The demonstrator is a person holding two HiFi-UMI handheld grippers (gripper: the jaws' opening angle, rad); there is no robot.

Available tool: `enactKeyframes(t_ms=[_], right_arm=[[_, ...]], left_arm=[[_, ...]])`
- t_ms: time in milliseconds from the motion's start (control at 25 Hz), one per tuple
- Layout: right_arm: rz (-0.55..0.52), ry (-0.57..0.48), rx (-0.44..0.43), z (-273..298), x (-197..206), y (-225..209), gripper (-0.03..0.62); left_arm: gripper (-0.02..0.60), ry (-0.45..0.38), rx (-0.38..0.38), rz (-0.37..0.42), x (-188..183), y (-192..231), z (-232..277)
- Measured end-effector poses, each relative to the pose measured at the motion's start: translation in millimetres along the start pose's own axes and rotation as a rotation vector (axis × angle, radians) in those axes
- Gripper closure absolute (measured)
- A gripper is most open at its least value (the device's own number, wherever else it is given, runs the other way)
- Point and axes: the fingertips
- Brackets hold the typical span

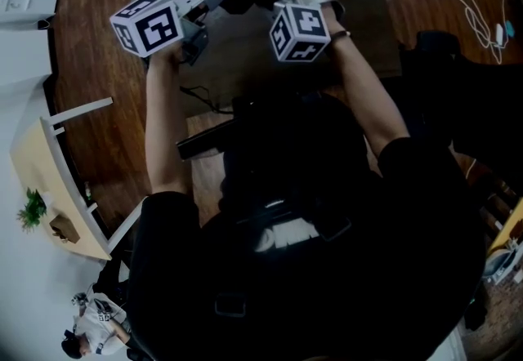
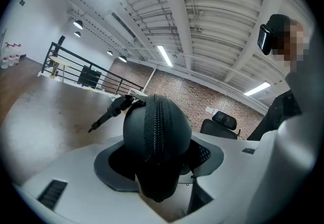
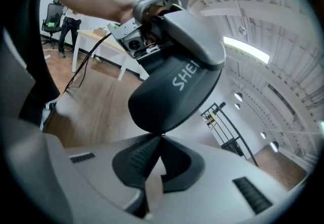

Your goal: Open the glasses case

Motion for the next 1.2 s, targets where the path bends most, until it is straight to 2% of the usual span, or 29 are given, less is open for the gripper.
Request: enactKeyframes(t_ms=[240, 440, 560, 640, 840, 1200], right_arm=[[-0.014, -0.004, 0.009, -5.8, -0.7, 4.9, 0.583], [0.022, -0.071, 0.015, -8.7, -21.9, 0.4, 0.583], [0.041, -0.096, 0.010, -11.1, -27.2, -1.2, 0.583], [0.035, -0.088, -0.008, -8.9, -24.4, 2.3, 0.583], [0.024, -0.052, -0.054, -6.7, -13.8, 11.5, 0.583], [0.021, -0.033, -0.017, -8.3, -9.1, 1.0, 0.583]], left_arm=[[0.325, -0.004, 0.008, 0.048, 1.9, -11.0, 5.2], [0.278, -0.118, -0.035, 0.157, -9.4, -11.7, 6.6], [0.295, -0.139, -0.032, 0.077, -11.7, -7.3, 3.3], [0.308, -0.111, -0.024, 0.041, -7.0, -5.1, 3.9], [0.319, 0.002, -0.015, 0.044, 11.5, -7.4, 9.5], [0.322, 0.034, -0.012, 0.056, 9.6, -7.7, 15.6]])
Point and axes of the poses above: the fingertips, and each gripper's own axes: z forward along the fingers, y to its left, x out of its underside, and after that the axes turned 4 degrees about -z, right-handed
